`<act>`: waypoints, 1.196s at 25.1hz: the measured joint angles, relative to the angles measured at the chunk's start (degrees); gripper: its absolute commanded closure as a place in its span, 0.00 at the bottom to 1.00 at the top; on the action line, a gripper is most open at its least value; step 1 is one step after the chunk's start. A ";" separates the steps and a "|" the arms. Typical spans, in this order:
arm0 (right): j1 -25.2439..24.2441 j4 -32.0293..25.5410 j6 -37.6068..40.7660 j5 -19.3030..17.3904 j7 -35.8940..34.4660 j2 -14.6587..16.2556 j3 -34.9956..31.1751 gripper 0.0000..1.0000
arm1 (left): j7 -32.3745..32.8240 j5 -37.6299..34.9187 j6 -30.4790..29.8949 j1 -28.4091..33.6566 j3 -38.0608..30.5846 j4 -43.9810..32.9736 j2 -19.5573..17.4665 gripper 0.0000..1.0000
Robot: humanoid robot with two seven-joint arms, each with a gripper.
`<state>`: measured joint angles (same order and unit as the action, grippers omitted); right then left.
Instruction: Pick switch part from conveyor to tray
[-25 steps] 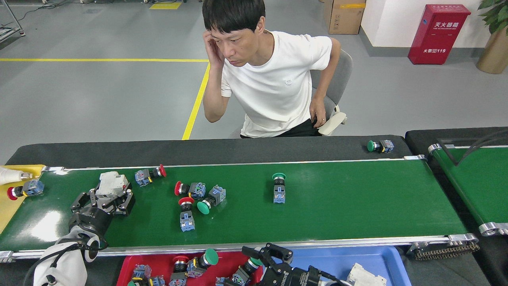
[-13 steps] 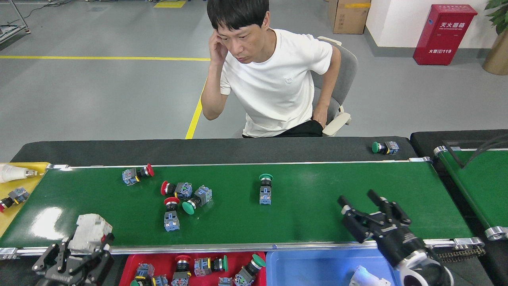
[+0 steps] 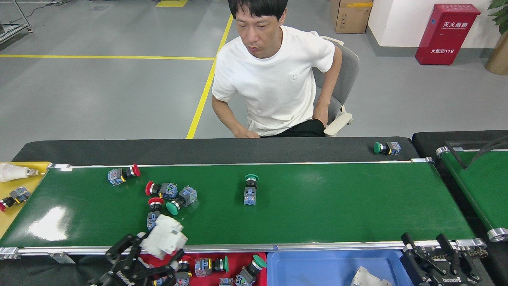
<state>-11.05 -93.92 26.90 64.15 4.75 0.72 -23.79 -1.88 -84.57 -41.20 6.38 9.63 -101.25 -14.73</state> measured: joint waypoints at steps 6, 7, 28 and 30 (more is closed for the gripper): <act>0.00 -0.01 0.13 -0.01 -0.10 0.13 -0.01 0.03 | 1.72 -14.55 -0.92 -3.24 16.36 0.08 5.60 0.68; 0.00 -0.02 0.15 -0.02 -0.10 0.13 -0.01 0.03 | 2.02 -17.87 -0.94 -3.28 17.85 0.51 7.67 0.66; 0.00 -0.38 0.24 -0.04 -0.12 0.13 -0.01 0.03 | 2.13 -13.95 4.59 0.78 -6.64 0.19 16.12 0.00; 0.00 -0.47 0.13 -0.04 -0.12 0.13 -0.01 0.03 | 2.08 -8.02 4.77 1.13 -15.93 0.19 14.89 0.00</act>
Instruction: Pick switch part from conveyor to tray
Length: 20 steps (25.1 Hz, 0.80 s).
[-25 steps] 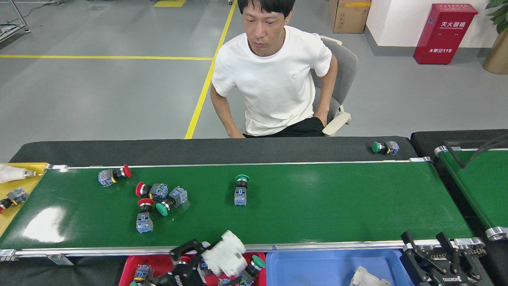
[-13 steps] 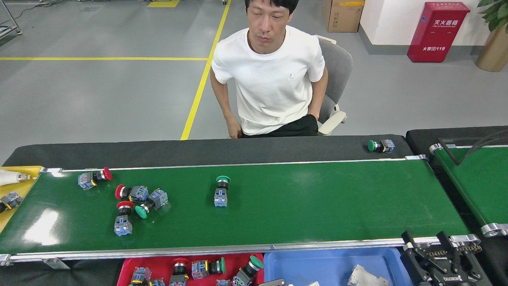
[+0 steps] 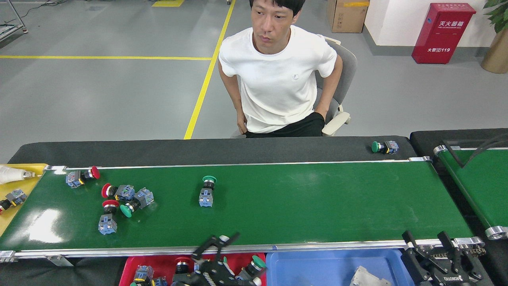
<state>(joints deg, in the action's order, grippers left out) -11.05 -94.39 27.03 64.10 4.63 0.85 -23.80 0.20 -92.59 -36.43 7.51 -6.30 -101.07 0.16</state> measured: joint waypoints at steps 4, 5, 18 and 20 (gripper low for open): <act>0.00 -0.57 -0.07 0.00 0.00 0.00 0.00 0.03 | -0.12 6.85 -1.19 2.04 -15.02 0.67 -1.65 0.00; 0.00 -0.66 -0.09 0.00 0.00 0.00 0.00 0.03 | -0.12 7.32 -1.29 2.66 -18.53 1.51 -1.65 0.00; 0.00 -0.69 0.13 0.00 -0.01 0.00 0.00 0.03 | 0.44 7.50 5.89 3.17 -28.57 12.86 -5.81 0.00; 0.00 -0.69 0.22 0.00 0.00 0.00 0.00 0.03 | 0.48 7.47 7.53 0.72 -27.65 15.83 -8.38 0.00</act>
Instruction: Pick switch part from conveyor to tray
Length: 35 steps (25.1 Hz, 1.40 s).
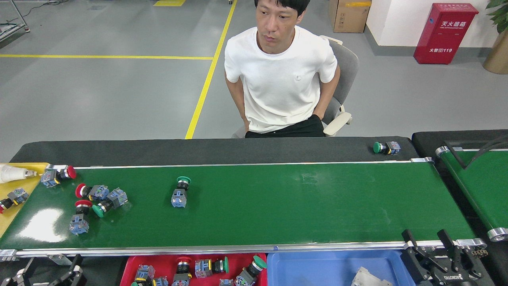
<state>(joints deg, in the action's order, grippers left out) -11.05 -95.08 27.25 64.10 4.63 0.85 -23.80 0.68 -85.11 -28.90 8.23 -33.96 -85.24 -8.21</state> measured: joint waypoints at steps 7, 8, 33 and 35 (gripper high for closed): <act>0.00 -0.01 0.75 0.00 -0.01 0.00 0.00 0.03 | 0.17 -0.01 5.71 -9.74 7.63 16.23 -7.92 0.00; 0.00 -0.01 0.79 0.00 -0.01 0.00 0.00 0.03 | 0.24 -0.01 6.42 -11.59 8.38 18.85 -8.68 0.00; 0.05 -0.01 2.21 -0.05 -0.09 0.00 -0.01 0.02 | -4.20 8.81 5.64 -12.97 18.54 24.84 -16.45 0.91; 0.05 -0.01 2.21 -0.08 -0.09 0.00 -0.02 0.02 | -4.24 11.31 5.49 -5.24 18.15 14.82 -15.56 0.91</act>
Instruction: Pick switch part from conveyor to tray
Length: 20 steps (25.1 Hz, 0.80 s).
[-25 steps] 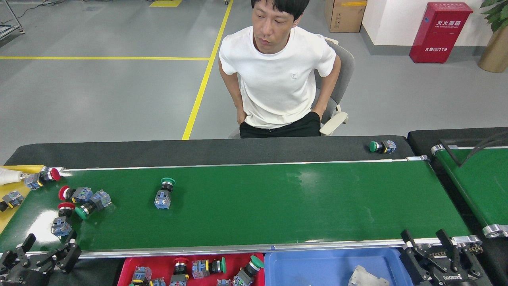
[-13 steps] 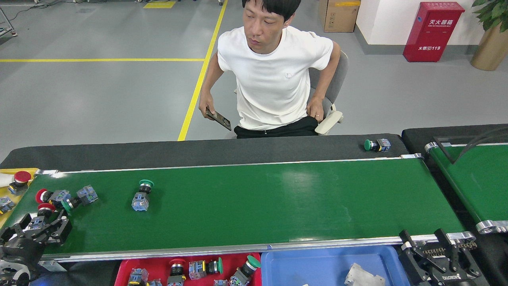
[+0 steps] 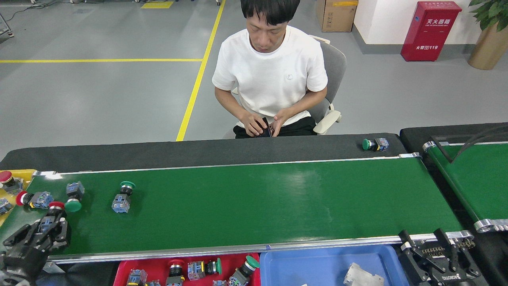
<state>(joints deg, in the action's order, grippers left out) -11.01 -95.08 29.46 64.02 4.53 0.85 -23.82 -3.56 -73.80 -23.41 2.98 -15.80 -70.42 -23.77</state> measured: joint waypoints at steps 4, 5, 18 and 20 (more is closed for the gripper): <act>0.01 0.00 0.03 -0.06 0.00 0.00 -0.89 0.02 | -0.04 1.14 -0.14 12.50 -1.52 -19.28 3.56 0.90; 0.01 0.00 0.07 -0.06 0.00 0.00 -0.95 0.02 | -0.04 1.05 -0.15 15.02 -1.48 -23.19 4.48 0.89; 0.04 0.19 0.25 -0.06 -0.01 0.00 -1.05 0.02 | -4.86 -18.20 -2.31 19.33 19.14 -30.83 5.93 0.37; 0.04 0.19 0.19 -0.06 -0.01 0.00 -1.05 0.03 | -4.97 -19.35 -2.37 19.33 20.18 -30.83 6.28 0.00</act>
<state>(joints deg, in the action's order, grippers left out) -10.97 -94.89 29.65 63.96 4.53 0.85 -24.87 -8.53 -93.15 -25.79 22.31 4.38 -101.25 -17.49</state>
